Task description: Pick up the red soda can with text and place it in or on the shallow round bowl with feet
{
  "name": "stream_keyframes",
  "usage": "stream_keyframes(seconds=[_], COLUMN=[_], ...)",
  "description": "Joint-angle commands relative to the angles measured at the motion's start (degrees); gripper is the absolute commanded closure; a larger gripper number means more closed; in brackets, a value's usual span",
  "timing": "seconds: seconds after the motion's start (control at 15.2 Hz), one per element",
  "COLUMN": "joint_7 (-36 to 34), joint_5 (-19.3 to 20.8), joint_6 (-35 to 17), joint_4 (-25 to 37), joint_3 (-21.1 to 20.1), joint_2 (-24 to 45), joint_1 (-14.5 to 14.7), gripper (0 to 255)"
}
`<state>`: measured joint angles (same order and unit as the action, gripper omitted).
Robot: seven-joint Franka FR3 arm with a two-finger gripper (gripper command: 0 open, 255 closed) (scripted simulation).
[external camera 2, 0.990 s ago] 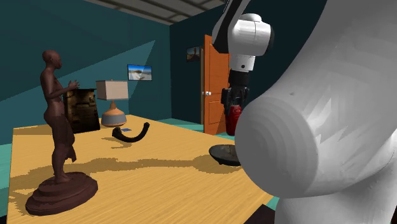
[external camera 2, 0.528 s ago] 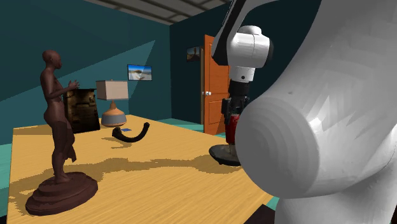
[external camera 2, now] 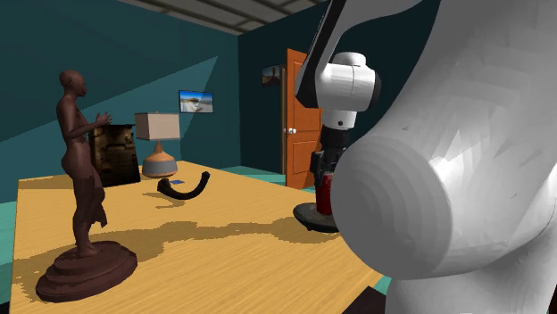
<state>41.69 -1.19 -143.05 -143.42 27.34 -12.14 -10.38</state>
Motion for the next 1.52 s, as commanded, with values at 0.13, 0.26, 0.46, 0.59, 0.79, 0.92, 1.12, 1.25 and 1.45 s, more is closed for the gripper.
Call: stream_keyframes(seconds=[0.13, 0.26, 0.46, 0.59, 0.79, 0.92, 1.12, 1.25, 1.45], joint_7=[0.11, 0.11, 0.11, 0.11, -0.78, -2.18, -2.6, -2.6, -2.6], joint_5=[-0.15, -0.15, -0.14, -0.15, 1.09, 2.99, 3.55, 3.55, 3.54], joint_6=[-0.35, -0.35, -0.35, -0.35, 1.73, 5.95, 7.62, 7.62, 7.62], joint_4=[-0.12, -0.12, -0.13, -0.13, 0.29, 1.39, 1.92, 1.92, 1.92], joint_3=[0.05, 0.05, 0.05, 0.05, -0.35, -1.13, -1.49, -1.49, -1.49], joint_2=[0.18, 0.18, 0.17, 0.18, -1.64, -4.99, -6.2, -6.2, -6.2], joint_1=[0.06, 0.06, 0.06, 0.06, -0.46, -1.35, -1.7, -1.7, -1.7], gripper=[255, 255, 0, 0, 0, 0, 0, 0, 0])
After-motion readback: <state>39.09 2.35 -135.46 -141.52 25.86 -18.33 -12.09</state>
